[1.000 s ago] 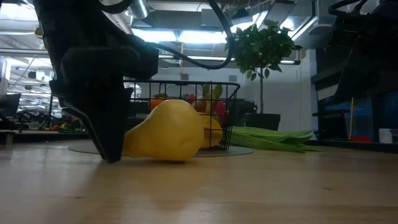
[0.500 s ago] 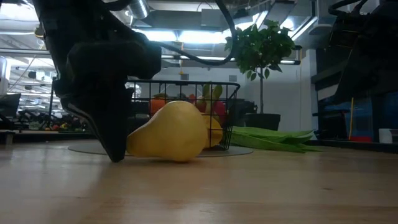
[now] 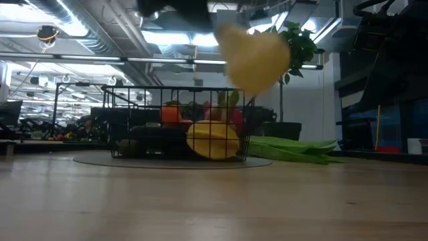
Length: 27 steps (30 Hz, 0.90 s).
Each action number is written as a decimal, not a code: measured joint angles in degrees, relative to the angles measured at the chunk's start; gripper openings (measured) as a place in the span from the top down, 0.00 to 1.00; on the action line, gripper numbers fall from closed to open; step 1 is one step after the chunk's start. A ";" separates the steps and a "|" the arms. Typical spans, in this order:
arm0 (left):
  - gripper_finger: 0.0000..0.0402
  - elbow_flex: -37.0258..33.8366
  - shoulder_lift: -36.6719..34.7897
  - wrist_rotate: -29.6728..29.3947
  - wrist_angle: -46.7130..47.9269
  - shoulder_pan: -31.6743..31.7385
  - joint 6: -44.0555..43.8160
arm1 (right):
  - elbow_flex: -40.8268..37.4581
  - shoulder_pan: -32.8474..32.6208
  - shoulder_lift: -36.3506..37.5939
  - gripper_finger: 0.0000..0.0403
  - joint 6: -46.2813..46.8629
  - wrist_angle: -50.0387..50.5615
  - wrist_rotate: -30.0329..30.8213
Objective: Build produce basket
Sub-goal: Put the yellow pear into the black wire basket, then put the green leaf lettuce into the black wire basket
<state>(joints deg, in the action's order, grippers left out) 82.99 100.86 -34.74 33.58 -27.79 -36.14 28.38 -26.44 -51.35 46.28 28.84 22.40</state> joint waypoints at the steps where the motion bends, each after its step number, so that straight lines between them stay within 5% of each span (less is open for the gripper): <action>1: 1.00 1.59 -0.25 -1.18 1.17 0.35 1.75 | 0.00 0.00 0.00 0.44 -0.02 -0.03 0.01; 11: 1.00 14.26 -0.53 -10.75 24.77 8.77 6.44 | 0.00 0.00 0.00 0.44 -0.04 -0.11 -0.01; 20: 1.00 14.81 -0.48 -9.42 53.58 16.46 -9.93 | 0.00 0.00 0.00 0.44 -0.18 -0.13 -0.01; 27: 0.97 14.81 -0.48 -6.86 56.25 19.58 -10.36 | 0.00 0.00 0.00 0.44 -0.21 -0.13 -0.01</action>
<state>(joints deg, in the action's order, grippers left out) 97.80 100.38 -41.60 89.83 -8.22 -46.50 28.38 -26.44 -51.35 46.08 28.71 22.39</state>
